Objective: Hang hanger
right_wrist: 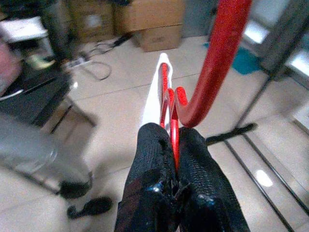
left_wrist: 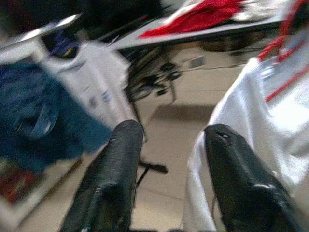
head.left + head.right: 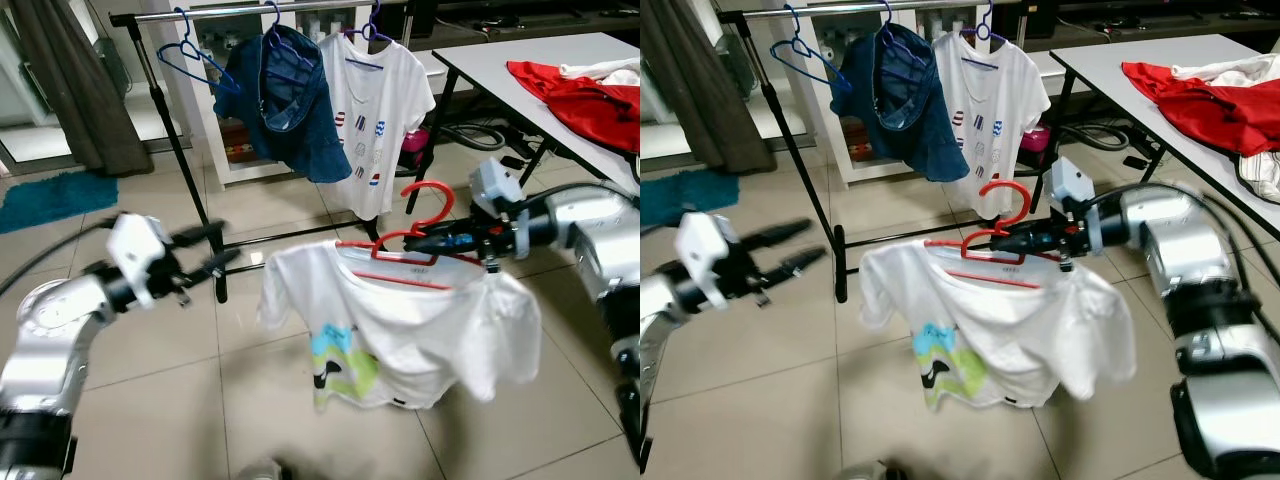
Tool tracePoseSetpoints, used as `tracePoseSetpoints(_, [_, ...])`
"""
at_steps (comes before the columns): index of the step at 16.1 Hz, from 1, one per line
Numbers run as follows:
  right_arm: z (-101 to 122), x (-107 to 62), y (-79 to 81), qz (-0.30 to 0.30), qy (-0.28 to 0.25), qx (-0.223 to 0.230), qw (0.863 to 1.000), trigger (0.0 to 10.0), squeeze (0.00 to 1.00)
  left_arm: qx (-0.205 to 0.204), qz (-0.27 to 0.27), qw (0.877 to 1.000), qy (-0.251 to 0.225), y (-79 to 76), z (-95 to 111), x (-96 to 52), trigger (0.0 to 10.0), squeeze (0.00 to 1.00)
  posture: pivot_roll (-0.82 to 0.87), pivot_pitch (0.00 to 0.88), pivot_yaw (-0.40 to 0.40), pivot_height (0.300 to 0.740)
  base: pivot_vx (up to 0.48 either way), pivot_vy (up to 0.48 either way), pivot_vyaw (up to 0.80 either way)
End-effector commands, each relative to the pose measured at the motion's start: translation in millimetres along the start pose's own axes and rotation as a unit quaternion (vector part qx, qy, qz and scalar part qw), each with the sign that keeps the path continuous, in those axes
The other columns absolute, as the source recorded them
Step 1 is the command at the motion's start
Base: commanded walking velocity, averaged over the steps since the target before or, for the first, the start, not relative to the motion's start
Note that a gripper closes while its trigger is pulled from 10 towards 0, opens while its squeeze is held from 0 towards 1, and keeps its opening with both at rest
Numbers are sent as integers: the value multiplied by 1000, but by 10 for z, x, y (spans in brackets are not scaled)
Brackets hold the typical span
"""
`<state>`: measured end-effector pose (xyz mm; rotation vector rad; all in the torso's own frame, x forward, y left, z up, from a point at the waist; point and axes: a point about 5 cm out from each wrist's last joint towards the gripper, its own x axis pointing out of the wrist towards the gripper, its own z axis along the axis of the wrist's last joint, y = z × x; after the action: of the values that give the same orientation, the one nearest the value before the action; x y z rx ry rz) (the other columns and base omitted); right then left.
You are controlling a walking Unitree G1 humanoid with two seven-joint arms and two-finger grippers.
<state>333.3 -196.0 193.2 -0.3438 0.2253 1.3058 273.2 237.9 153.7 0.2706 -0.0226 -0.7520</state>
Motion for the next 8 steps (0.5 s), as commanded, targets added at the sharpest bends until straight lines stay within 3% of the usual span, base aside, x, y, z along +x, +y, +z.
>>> tracePoseSetpoints(1, [10,55,-24,-83,-41,14,996,0,0,-56,34,997,38,-65,-115,-32,10000,1000,-111,0,62,740,0,0,0])
tracePoseSetpoints(2, [-49,150,22,-127,-65,45,989,0,0,-73,65,995,24,-127,-126,-18,10000,1000,-113,0,64,740,0,0,0])
tracePoseSetpoints(3, [-183,259,119,-185,-71,73,977,0,0,-83,120,989,2,-167,-125,31,10000,263,-114,0,68,740,0,0,0])
tracePoseSetpoints(4, [-232,308,156,-209,-72,85,972,0,0,-90,143,986,-4,-161,-129,45,10000,263,-114,0,70,740,0,0,0])
tracePoseSetpoints(5, [-315,423,274,-241,-80,111,961,0,0,-104,180,978,-25,-169,-126,71,10000,0,-116,0,73,740,0,0,0])
tracePoseSetpoints(7, [-434,578,483,-313,-76,166,932,0,0,-126,202,971,-31,-293,-118,140,10000,0,-120,0,94,740,0,0,0])
tracePoseSetpoints(8, [-440,609,547,-357,-81,195,910,0,0,-136,213,967,-24,-374,-86,191,10000,0,-112,0,96,740,0,0,0])
